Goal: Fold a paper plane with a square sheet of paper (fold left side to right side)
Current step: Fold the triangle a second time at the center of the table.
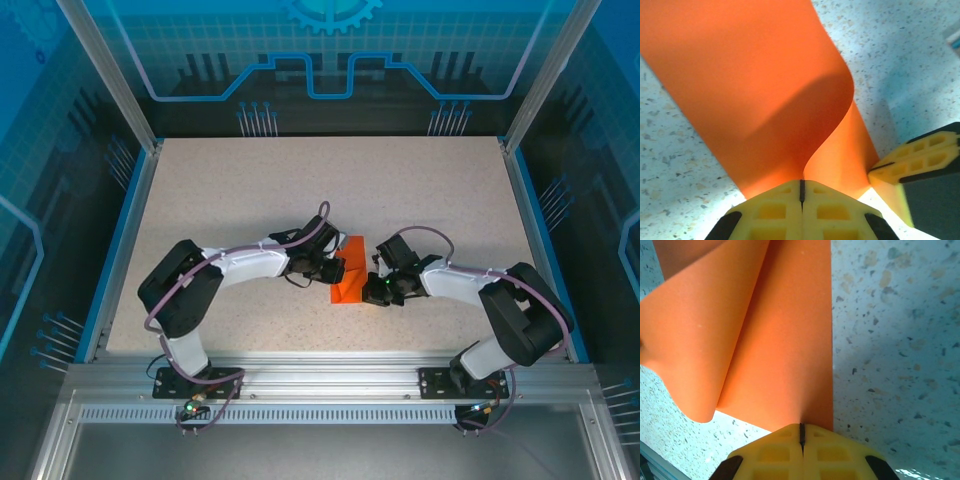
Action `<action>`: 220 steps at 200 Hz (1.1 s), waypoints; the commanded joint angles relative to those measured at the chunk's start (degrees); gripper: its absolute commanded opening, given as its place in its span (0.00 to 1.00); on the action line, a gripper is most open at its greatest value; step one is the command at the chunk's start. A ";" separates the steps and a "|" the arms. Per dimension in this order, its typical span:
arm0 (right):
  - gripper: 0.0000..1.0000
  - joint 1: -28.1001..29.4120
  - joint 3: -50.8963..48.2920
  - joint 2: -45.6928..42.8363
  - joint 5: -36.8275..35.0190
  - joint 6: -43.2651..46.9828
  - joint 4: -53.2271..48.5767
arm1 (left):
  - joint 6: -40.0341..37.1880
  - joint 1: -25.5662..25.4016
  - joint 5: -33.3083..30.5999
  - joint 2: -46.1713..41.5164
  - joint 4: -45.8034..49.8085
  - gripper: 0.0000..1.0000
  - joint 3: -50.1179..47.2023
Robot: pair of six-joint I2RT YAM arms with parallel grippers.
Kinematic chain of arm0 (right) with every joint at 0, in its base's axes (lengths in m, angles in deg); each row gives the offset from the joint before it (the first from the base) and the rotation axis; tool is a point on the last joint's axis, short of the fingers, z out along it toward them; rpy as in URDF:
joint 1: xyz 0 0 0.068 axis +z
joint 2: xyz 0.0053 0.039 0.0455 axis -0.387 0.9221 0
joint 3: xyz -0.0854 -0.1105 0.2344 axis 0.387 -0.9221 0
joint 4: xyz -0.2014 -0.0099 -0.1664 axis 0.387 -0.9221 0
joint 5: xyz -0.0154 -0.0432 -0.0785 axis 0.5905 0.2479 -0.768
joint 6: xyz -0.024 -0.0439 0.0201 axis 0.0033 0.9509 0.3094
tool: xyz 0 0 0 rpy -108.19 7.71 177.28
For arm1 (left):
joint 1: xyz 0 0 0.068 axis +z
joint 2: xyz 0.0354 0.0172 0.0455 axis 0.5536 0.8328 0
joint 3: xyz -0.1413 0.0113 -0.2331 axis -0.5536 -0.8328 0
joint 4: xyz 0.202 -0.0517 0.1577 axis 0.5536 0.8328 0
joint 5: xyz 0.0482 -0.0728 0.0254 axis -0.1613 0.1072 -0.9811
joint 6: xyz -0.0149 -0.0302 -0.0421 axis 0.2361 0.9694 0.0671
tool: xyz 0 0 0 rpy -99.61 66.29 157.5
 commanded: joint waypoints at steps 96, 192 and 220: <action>0.05 0.68 0.64 0.99 -1.60 1.37 -4.41 | -2.71 2.25 -1.06 4.25 0.30 0.02 3.43; 0.05 0.66 1.39 1.86 -1.61 1.71 -5.35 | -3.69 2.43 -3.05 4.90 1.70 0.02 3.80; 0.05 0.71 1.78 2.05 -1.81 1.87 -5.86 | -4.03 2.43 -3.94 4.38 2.03 0.02 3.51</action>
